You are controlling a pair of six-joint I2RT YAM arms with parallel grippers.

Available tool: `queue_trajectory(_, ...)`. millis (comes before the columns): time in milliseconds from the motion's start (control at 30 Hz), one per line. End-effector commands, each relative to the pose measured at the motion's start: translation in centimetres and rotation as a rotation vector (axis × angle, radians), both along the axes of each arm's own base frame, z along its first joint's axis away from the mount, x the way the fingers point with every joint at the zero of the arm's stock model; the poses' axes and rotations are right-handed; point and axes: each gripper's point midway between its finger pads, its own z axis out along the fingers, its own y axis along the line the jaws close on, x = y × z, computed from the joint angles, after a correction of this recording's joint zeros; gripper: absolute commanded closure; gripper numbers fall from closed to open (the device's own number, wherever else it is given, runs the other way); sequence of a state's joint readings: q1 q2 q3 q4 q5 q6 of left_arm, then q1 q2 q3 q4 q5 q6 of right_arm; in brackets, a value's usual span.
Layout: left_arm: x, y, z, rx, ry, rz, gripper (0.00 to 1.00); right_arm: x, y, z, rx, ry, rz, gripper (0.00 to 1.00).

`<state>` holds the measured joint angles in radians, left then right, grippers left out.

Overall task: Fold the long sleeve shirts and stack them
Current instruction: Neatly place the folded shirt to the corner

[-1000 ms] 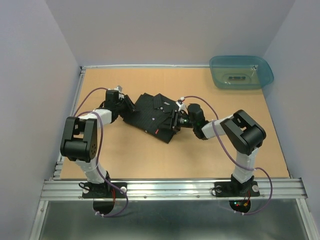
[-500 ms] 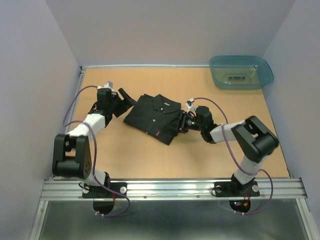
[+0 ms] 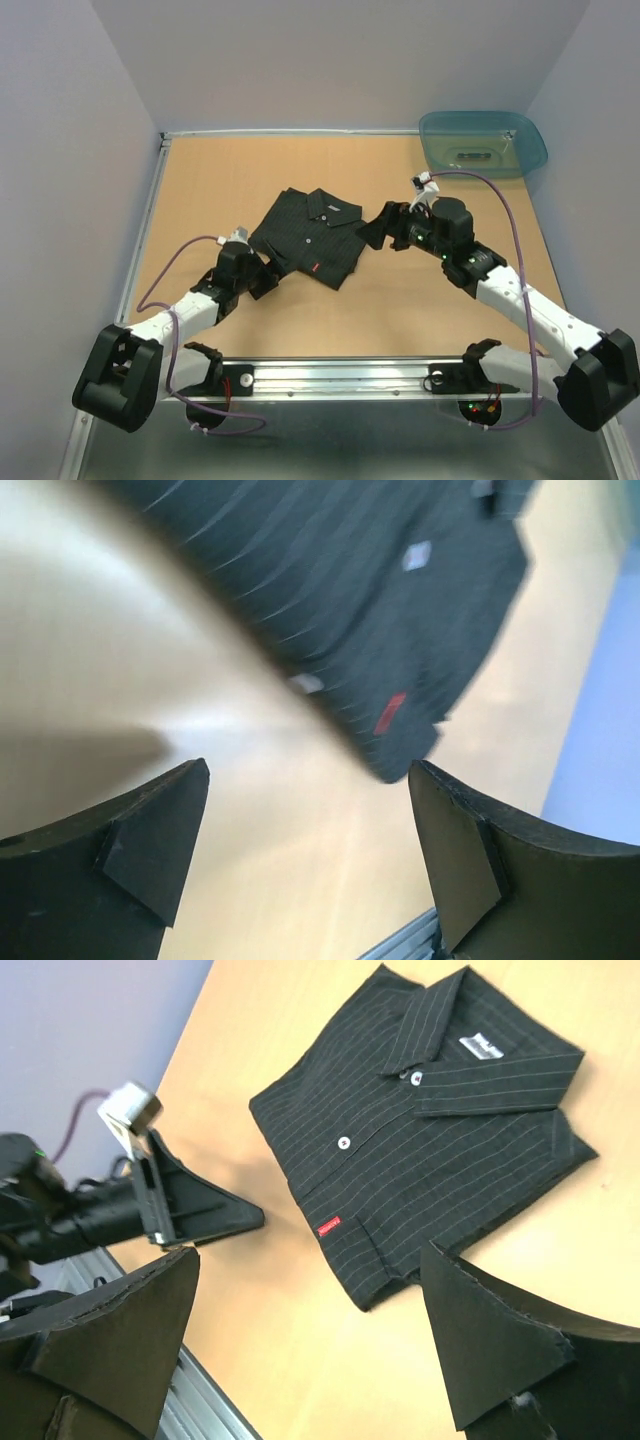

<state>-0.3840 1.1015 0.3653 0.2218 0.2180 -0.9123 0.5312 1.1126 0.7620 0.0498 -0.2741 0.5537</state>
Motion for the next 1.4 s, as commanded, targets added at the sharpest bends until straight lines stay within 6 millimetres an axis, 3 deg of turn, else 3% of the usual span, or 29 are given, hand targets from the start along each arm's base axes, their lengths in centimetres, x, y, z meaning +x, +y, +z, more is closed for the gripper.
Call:
queue_trajectory(0, 1.3, 0.4, 0.7, -0.090, -0.066, 0.140, 0.09, -0.7, -2.2, 0.8, -0.073, -0.037, -0.057, 0.03)
queue_trajectory(333, 2.9, -1.9, -1.5, -0.167, -0.036, 0.174, 0.15, -1.1, -3.7, 2.4, -0.079, -0.096, -0.109, 0.03)
queue_trajectory(400, 3.1, -2.0, -2.6, -0.187, 0.002, 0.209, 0.19, -1.1, -3.9, 2.6, -0.081, -0.106, -0.114, 0.03)
queue_trajectory(533, 4.3, -1.9, -2.5, -0.220, -0.022, 0.258, 0.30, -1.3, -4.0, 2.7, -0.097, -0.114, -0.104, 0.03)
queue_trajectory(600, 5.0, -1.7, -2.4, -0.218, -0.030, 0.286, 0.50, -1.4, -4.1, 2.8, -0.102, -0.121, -0.106, 0.03)
queue_trajectory(633, 5.4, -1.8, -2.4, -0.221, -0.033, 0.293, 0.65, -1.4, -4.4, 2.8, -0.109, -0.126, -0.113, 0.03)
queue_trajectory(667, 5.4, -1.8, -2.7, -0.217, -0.025, 0.295, 0.65, -1.5, -4.4, 2.9, -0.109, -0.127, -0.113, 0.03)
queue_trajectory(733, 6.4, -2.3, -2.0, -0.237, -0.040, 0.300, 0.93, -1.5, -4.8, 3.0, -0.127, -0.140, -0.119, 0.03)
queue_trajectory(800, 7.4, -2.0, -1.8, -0.230, -0.056, 0.330, 1.00, -1.6, -4.9, 3.0, -0.141, -0.142, -0.118, 0.03)
queue_trajectory(900, 9.3, -1.6, -0.7, -0.249, -0.080, 0.356, 1.00, -1.5, -5.2, 3.5, -0.161, -0.161, -0.123, 0.02)
queue_trajectory(1067, 13.0, 1.6, 0.8, -0.283, -0.118, 0.460, 1.00, -1.2, -5.6, 4.3, -0.192, -0.186, -0.133, 0.02)
queue_trajectory(1200, 17.1, 6.5, 3.3, -0.296, -0.187, 0.585, 1.00, -0.9, -6.1, 5.4, -0.216, -0.219, -0.151, 0.02)
queue_trajectory(1367, 20.9, 11.4, 3.9, -0.277, -0.190, 0.654, 1.00, -0.3, -6.3, 5.9, -0.248, -0.234, -0.164, 0.01)
